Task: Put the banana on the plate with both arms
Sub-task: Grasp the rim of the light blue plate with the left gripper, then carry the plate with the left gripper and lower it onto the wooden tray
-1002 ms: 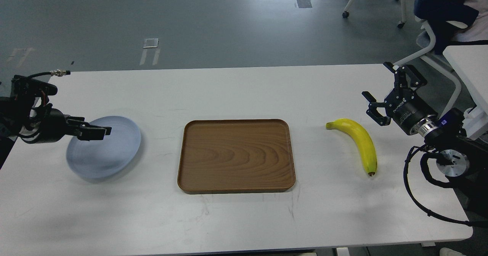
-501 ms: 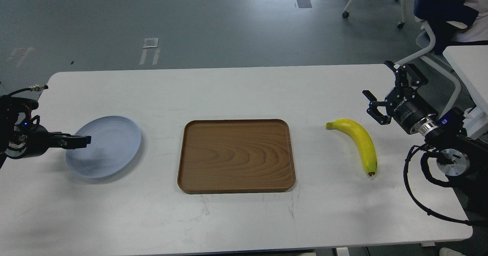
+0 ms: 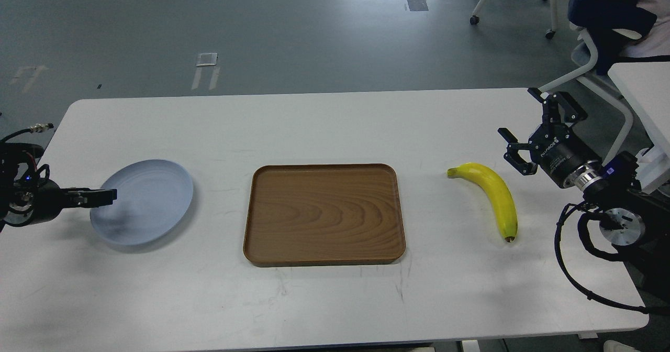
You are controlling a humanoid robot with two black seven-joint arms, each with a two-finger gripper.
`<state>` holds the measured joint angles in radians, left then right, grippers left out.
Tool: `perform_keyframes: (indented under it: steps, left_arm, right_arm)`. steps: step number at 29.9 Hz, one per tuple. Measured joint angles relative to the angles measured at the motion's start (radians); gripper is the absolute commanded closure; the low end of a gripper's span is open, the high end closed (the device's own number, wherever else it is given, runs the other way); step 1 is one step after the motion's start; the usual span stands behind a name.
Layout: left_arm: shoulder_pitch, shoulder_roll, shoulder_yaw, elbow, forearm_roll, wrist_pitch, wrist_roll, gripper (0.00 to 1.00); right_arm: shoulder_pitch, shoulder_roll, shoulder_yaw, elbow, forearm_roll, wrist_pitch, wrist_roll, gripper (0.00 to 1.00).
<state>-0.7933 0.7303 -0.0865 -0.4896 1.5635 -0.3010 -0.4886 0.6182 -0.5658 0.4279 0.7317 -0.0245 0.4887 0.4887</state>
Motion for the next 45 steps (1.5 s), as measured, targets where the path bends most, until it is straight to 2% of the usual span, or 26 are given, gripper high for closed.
perform_keyframes:
  steps: [9, 12, 13, 17, 20, 22, 40, 45]
  left_arm:
    - [0.016, -0.003, 0.000, 0.000, -0.002, 0.001, 0.000, 0.22]
    - [0.019, -0.004, -0.001, -0.002, -0.005, 0.001, 0.000, 0.36]
    - [0.020, -0.004, -0.001, -0.002, -0.008, 0.001, 0.000, 0.46]
    - [0.020, -0.004, -0.001, -0.003, -0.026, 0.001, 0.000, 0.62]
    - [0.020, -0.004, -0.001, -0.005, -0.034, 0.000, 0.000, 0.78]
    - [0.022, -0.003, -0.001, -0.005, -0.035, -0.001, 0.000, 0.99]
    - [0.010, -0.003, 0.021, -0.009, -0.035, 0.009, 0.000, 1.00]
    - [-0.018, 0.002, 0.021, -0.020, -0.032, -0.012, 0.000, 1.00]
  right_arm:
    - [-0.003, -0.001, 0.000, -0.001, 0.000, 0.000, 0.000, 0.00]
    - [-0.003, -0.001, 0.000, 0.000, 0.000, 0.000, 0.000, 0.00]
    - [-0.003, -0.001, 0.000, 0.000, 0.000, 0.000, 0.000, 0.00]
    - [-0.003, -0.002, 0.000, 0.000, 0.000, 0.000, 0.000, 0.00]
    - [-0.003, -0.002, 0.000, 0.000, 0.000, 0.000, 0.000, 0.00]
    - [-0.003, -0.002, 0.000, 0.000, 0.000, 0.000, 0.000, 0.00]
    - [-0.002, -0.002, 0.002, 0.000, 0.000, 0.000, 0.000, 0.00]
    - [-0.002, -0.003, 0.002, 0.001, 0.000, 0.000, 0.000, 0.00]
